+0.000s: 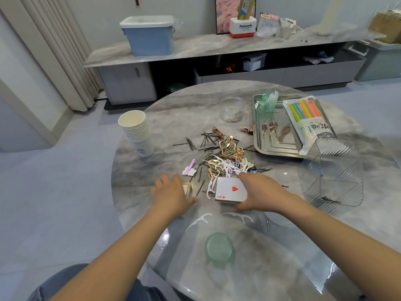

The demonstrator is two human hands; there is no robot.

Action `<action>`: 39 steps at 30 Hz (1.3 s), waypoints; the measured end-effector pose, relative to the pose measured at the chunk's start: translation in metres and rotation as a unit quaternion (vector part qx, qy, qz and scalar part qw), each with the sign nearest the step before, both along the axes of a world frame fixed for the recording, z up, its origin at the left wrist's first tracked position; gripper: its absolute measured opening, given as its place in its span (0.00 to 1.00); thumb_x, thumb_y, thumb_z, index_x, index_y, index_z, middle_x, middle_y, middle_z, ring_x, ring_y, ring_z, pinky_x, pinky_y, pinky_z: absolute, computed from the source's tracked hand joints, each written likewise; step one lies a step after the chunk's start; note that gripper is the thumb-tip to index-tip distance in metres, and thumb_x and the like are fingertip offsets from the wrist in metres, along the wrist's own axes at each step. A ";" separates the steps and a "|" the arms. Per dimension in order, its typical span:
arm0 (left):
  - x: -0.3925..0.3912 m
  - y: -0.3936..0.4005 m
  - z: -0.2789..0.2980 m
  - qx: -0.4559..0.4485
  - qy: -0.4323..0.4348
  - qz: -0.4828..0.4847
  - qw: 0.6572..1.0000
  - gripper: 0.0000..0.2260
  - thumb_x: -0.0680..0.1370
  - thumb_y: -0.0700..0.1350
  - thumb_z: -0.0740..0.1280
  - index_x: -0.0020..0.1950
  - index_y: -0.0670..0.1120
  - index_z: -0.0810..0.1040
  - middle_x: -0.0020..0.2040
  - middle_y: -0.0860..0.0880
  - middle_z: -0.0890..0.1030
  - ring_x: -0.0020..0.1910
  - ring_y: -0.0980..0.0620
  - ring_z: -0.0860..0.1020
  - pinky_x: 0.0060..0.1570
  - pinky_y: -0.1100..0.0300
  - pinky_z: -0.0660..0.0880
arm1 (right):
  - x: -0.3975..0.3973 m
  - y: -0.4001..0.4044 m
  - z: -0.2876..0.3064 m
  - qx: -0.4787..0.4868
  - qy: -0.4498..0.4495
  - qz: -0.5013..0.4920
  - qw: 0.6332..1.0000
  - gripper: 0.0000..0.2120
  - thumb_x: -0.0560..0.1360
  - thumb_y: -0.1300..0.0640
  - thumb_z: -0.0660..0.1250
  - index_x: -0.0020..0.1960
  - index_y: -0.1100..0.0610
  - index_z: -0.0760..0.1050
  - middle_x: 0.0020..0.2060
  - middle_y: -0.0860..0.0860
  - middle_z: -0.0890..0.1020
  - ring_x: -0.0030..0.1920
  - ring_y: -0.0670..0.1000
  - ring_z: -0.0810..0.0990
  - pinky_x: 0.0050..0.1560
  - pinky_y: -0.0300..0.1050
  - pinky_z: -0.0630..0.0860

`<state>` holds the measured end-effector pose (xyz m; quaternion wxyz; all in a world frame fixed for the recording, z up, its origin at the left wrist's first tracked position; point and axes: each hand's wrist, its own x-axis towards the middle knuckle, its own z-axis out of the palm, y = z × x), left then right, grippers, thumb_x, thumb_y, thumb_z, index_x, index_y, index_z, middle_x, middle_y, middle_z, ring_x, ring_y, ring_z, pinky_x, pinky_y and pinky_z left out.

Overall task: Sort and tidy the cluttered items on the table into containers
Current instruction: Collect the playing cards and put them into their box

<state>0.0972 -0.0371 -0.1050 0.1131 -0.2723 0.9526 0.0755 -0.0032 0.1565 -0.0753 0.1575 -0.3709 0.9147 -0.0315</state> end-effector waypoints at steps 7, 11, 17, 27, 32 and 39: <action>-0.006 -0.001 -0.003 0.135 0.092 -0.031 0.986 0.32 0.71 0.49 0.69 0.71 0.43 0.61 0.64 0.43 0.68 0.66 0.43 0.66 0.63 0.55 0.64 | 0.001 0.004 0.001 -0.023 0.003 -0.033 0.999 0.23 0.64 0.43 0.72 0.50 0.52 0.66 0.50 0.50 0.78 0.49 0.52 0.76 0.38 0.43 0.67; -0.006 0.008 0.008 0.177 0.220 -0.134 0.950 0.37 0.68 0.47 0.69 0.74 0.46 0.59 0.67 0.47 0.65 0.70 0.48 0.62 0.67 0.59 0.60 | 0.000 0.018 0.009 -0.083 0.001 -0.057 0.995 0.24 0.63 0.41 0.73 0.51 0.50 0.68 0.49 0.48 0.78 0.49 0.52 0.76 0.38 0.45 0.69; -0.001 0.029 0.018 0.184 0.257 -0.214 0.924 0.36 0.67 0.44 0.70 0.72 0.53 0.61 0.61 0.53 0.62 0.62 0.55 0.65 0.56 0.61 0.72 | -0.001 0.052 0.024 -0.114 0.016 -0.054 0.992 0.28 0.61 0.39 0.74 0.55 0.48 0.71 0.50 0.45 0.79 0.50 0.48 0.76 0.45 0.45 0.74; -0.020 0.044 0.012 0.193 0.232 -0.237 0.923 0.27 0.67 0.46 0.73 0.59 0.53 0.61 0.56 0.54 0.65 0.54 0.55 0.67 0.48 0.65 0.69 | -0.012 0.062 0.031 -0.114 0.004 -0.053 0.992 0.29 0.60 0.39 0.75 0.56 0.49 0.71 0.51 0.46 0.78 0.50 0.49 0.76 0.47 0.46 0.73; -0.024 0.050 0.011 0.217 0.249 -0.227 0.916 0.25 0.69 0.46 0.74 0.52 0.54 0.58 0.55 0.52 0.69 0.54 0.52 0.72 0.52 0.56 0.72 | -0.016 0.066 0.034 -0.112 0.024 -0.095 0.989 0.29 0.62 0.39 0.74 0.56 0.50 0.70 0.52 0.46 0.78 0.52 0.50 0.76 0.48 0.47 0.74; -0.030 0.058 0.012 0.217 0.253 -0.282 0.900 0.22 0.69 0.46 0.74 0.48 0.52 0.60 0.62 0.58 0.67 0.57 0.50 0.73 0.51 0.51 0.72 | -0.016 0.063 0.029 -0.135 0.034 -0.141 0.980 0.30 0.63 0.39 0.74 0.58 0.51 0.68 0.53 0.48 0.77 0.52 0.51 0.75 0.42 0.45 0.70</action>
